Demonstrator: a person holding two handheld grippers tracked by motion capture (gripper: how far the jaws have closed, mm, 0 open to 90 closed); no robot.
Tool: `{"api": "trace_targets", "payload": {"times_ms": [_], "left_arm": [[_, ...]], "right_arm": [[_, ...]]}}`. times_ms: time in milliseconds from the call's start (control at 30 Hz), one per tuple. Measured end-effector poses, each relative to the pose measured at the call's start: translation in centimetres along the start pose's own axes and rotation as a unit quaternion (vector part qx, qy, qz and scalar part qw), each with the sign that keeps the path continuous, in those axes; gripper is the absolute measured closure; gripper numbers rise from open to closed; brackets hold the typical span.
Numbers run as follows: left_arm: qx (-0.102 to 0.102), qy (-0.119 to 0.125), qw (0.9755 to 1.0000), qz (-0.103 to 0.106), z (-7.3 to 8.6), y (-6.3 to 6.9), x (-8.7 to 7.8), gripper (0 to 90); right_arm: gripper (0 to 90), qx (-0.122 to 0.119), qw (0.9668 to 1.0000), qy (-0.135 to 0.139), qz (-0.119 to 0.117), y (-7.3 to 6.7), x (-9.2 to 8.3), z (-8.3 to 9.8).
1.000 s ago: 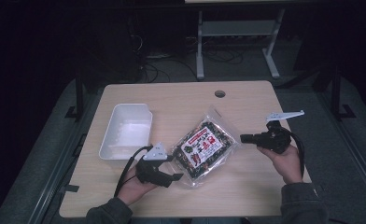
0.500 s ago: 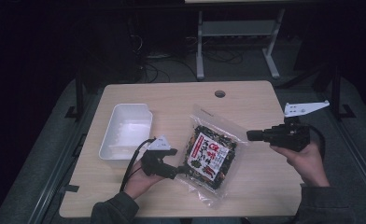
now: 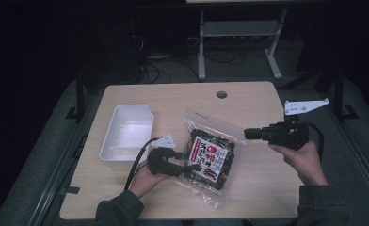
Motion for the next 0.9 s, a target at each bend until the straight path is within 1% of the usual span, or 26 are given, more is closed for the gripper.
{"api": "trace_targets", "payload": {"times_ms": [100, 167, 233, 300, 333, 367, 400, 433, 467, 500, 533, 600, 633, 667, 700, 733, 767, 800, 833, 900], "left_arm": [[-0.001, -0.001, 1.0, 0.004, 0.1, 0.0, -0.1, 49.5], [0.01, -0.002, 0.9999, 0.004, 0.2, 0.2, -0.3, 54.6], [0.012, -0.001, 0.9999, 0.005, 0.2, 0.3, -0.4, 59.7], [0.015, 0.002, 0.9998, 0.013, 0.3, 0.7, -0.6, 64.3], [0.018, 0.003, 0.9997, 0.014, 0.3, 0.7, -0.7, 66.2], [0.018, 0.003, 0.9997, 0.014, 0.3, 0.7, -0.7, 68.0], [0.023, 0.006, 0.9995, 0.019, 0.4, 0.9, -0.9, 69.7], [0.026, 0.007, 0.9995, 0.019, 0.4, 1.0, -1.0, 71.0], [0.026, 0.007, 0.9995, 0.019, 0.4, 1.0, -1.0, 71.6], [0.034, 0.006, 0.9993, 0.016, 0.5, 1.1, -1.1, 72.0], [0.034, 0.006, 0.9993, 0.016, 0.5, 1.1, -1.1, 72.1], [0.047, 0.005, 0.9988, 0.012, 0.6, 1.3, -1.2, 72.5], [0.047, 0.005, 0.9988, 0.012, 0.6, 1.3, -1.2, 72.7], [0.05, 0.005, 0.9987, 0.011, 0.7, 1.4, -1.3, 72.8], [0.054, 0.005, 0.9985, 0.009, 0.7, 1.4, -1.3, 72.8], [0.056, 0.005, 0.9984, 0.007, 0.7, 1.4, -1.3, 72.9], [0.059, 0.005, 0.9982, 0.005, 0.7, 1.4, -1.3, 73.1], [0.065, 0.004, 0.9979, 0.002, 0.8, 1.4, -1.3, 73.2], [0.065, 0.004, 0.9979, 0.002, 0.8, 1.4, -1.3, 73.2], [0.065, 0.004, 0.9979, 0.0, 0.9, 1.4, -1.4, 73.3]], "right_arm": [[89.8, 0.0, 1.0, 0.002, 0.001, 0.0, 0.1, -0.1], [89.7, -0.001, 0.9999, 0.006, 0.009, 0.2, 0.2, -0.2], [89.7, 0.001, 0.9999, 0.01, 0.011, 0.3, 0.1, -0.2], [89.7, 0.002, 0.9998, 0.014, 0.012, 0.4, 0.1, -0.2], [89.7, 0.004, 0.9998, 0.016, 0.012, 0.5, 0.1, -0.2], [89.6, 0.004, 0.9997, 0.018, 0.014, 0.5, 0.2, -0.1], [89.6, 0.005, 0.9997, 0.02, 0.013, 0.6, 0.2, -0.1], [89.5, 0.005, 0.9997, 0.02, 0.013, 0.6, 0.1, 0.0], [89.1, 0.005, 0.9996, 0.022, 0.014, 0.7, 0.1, 0.0], [88.8, 0.005, 0.9996, 0.023, 0.014, 0.8, 0.2, 0.1], [88.8, 0.005, 0.9996, 0.023, 0.014, 0.8, 0.2, 0.1], [82.5, 0.005, 0.9995, 0.026, 0.016, 0.9, 0.2, 0.3], [82.5, 0.005, 0.9995, 0.026, 0.016, 0.9, 0.2, 0.3], [70.0, 0.007, 0.9995, 0.02, 0.025, 1.2, 0.3, 0.6], [70.0, 0.007, 0.9995, 0.02, 0.025, 1.2, 0.3, 0.6], [64.3, 0.011, 0.9994, 0.016, 0.028, 1.4, 0.4, 0.8], [53.8, 0.023, 0.9993, 0.012, 0.028, 1.7, 0.8, 1.4], [49.5, 0.027, 0.9992, 0.013, 0.025, 1.8, 1.0, 1.7], [46.3, 0.035, 0.999, 0.016, 0.02, 1.8, 1.3, 2.1], [41.6, 0.044, 0.9988, 0.018, 0.014, 2.0, 1.8, 2.8]]}}
Point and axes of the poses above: each handheld gripper's, and its own axes: x roughly forward along the jaws, z roughly out of its underside, y roughly to its right, the point moved 9 cm from there along x, roughly forward along the jaws, and after that the axes turned 11 degrees about -x, right-handed, at the moved point
